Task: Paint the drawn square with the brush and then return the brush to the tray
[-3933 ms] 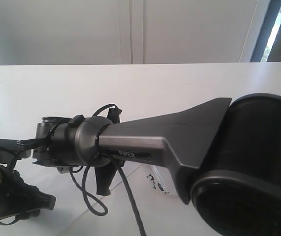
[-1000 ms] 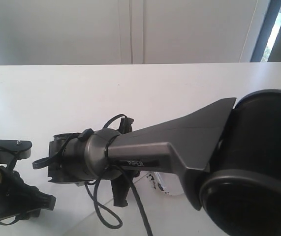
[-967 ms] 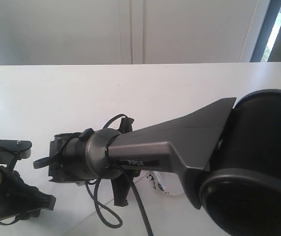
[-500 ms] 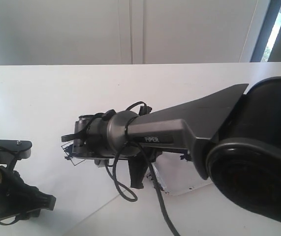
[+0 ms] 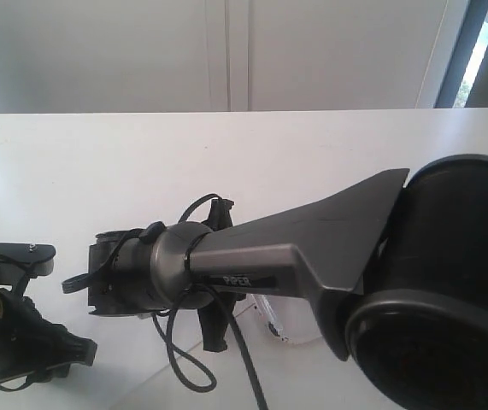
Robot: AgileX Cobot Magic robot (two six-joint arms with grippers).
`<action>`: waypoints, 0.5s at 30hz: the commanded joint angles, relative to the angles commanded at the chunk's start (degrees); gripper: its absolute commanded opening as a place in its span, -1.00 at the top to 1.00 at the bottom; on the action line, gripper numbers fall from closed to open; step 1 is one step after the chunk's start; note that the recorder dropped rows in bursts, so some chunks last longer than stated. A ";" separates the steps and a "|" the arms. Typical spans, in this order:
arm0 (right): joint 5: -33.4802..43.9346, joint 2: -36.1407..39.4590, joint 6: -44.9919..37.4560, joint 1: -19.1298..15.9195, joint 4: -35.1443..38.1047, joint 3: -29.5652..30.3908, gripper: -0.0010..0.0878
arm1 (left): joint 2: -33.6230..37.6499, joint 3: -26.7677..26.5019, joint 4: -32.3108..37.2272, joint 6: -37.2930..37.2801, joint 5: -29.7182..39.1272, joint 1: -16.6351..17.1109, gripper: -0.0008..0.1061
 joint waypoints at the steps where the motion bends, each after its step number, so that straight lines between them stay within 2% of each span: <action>1: 0.00 -0.25 0.00 0.00 -0.30 0.00 0.98 | 0.00 0.00 0.00 0.00 0.00 0.00 0.09; 8: 0.00 -3.17 -0.25 0.00 -4.71 0.00 0.98 | 0.00 0.00 0.00 0.00 0.00 0.00 0.09; 15: 0.00 -6.63 -0.94 0.00 -13.92 7.32 0.98 | 0.00 0.00 -0.94 -0.36 0.03 0.00 0.09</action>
